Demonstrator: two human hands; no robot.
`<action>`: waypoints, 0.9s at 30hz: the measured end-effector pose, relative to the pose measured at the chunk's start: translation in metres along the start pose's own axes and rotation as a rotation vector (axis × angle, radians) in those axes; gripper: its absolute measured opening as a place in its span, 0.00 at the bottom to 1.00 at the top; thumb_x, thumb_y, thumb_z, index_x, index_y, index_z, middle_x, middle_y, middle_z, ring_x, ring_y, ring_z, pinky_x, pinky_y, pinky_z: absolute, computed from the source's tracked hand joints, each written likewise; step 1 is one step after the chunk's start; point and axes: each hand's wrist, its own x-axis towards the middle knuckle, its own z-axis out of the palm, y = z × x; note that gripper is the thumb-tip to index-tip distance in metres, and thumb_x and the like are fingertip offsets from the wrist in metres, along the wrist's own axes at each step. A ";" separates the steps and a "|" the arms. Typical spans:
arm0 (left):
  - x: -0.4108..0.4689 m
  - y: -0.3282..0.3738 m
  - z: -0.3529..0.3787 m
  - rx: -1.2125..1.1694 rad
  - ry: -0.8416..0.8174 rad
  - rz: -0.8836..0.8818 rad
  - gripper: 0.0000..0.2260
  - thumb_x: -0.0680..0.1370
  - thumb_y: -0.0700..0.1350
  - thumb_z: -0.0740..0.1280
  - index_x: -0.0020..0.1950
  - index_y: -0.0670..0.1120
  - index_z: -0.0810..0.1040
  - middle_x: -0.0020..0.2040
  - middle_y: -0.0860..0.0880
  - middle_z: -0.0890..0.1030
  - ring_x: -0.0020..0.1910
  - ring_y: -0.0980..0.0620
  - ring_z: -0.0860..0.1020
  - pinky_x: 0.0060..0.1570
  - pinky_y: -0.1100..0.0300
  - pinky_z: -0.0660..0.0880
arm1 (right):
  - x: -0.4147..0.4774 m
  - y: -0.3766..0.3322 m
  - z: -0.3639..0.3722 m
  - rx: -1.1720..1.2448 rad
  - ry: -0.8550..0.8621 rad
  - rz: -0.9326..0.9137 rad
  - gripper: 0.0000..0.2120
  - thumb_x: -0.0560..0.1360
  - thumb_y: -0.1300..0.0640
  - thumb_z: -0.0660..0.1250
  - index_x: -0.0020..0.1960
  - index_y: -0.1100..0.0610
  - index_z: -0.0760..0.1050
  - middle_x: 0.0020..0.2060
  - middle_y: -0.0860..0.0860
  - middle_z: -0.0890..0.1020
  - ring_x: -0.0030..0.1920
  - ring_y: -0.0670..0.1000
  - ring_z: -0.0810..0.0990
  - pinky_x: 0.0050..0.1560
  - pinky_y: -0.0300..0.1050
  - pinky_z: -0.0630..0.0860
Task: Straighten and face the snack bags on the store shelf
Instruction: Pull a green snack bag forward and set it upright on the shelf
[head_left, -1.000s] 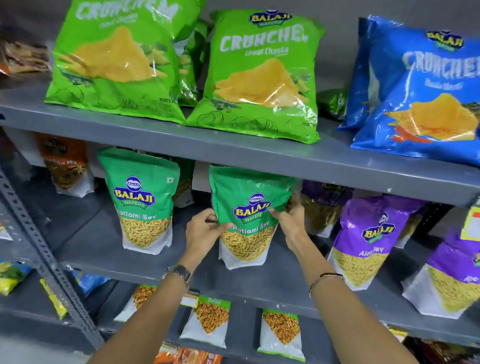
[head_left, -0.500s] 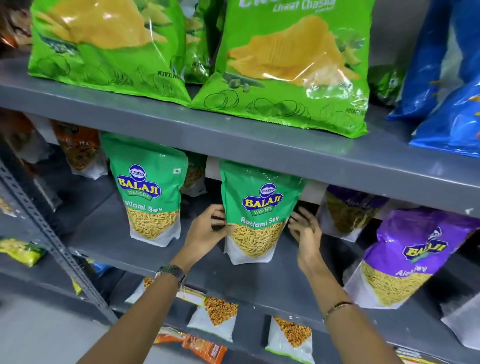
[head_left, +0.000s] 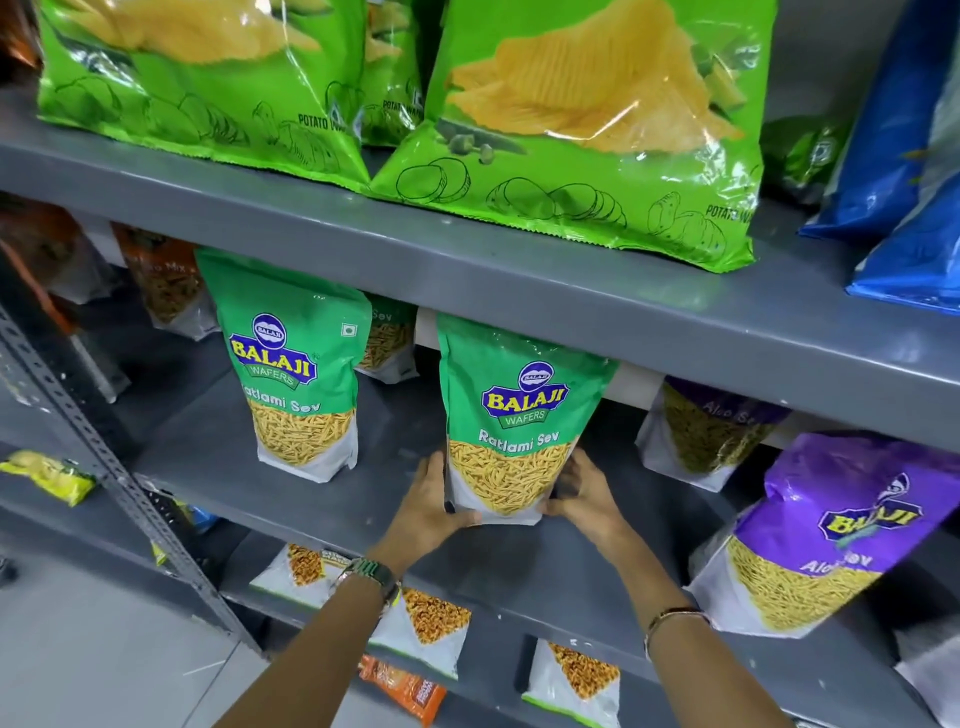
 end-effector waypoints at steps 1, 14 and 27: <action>0.001 -0.001 -0.001 -0.013 0.009 -0.011 0.32 0.65 0.44 0.76 0.64 0.46 0.64 0.62 0.45 0.71 0.58 0.52 0.69 0.54 0.58 0.69 | 0.000 0.001 0.000 0.006 -0.010 0.001 0.34 0.57 0.77 0.71 0.58 0.58 0.68 0.51 0.51 0.79 0.54 0.52 0.77 0.46 0.40 0.79; 0.005 -0.025 -0.040 -0.131 -0.083 -0.067 0.28 0.67 0.37 0.74 0.63 0.45 0.68 0.64 0.39 0.75 0.61 0.42 0.75 0.59 0.54 0.72 | -0.021 0.018 0.023 -0.116 0.073 -0.013 0.37 0.52 0.57 0.81 0.57 0.54 0.69 0.47 0.47 0.81 0.50 0.51 0.80 0.53 0.55 0.78; 0.007 -0.041 -0.054 -0.179 -0.111 -0.112 0.38 0.67 0.35 0.74 0.72 0.39 0.57 0.71 0.37 0.66 0.68 0.37 0.68 0.65 0.42 0.69 | -0.038 0.007 0.052 0.051 0.047 -0.026 0.29 0.63 0.70 0.74 0.57 0.59 0.64 0.48 0.48 0.78 0.49 0.45 0.78 0.41 0.29 0.77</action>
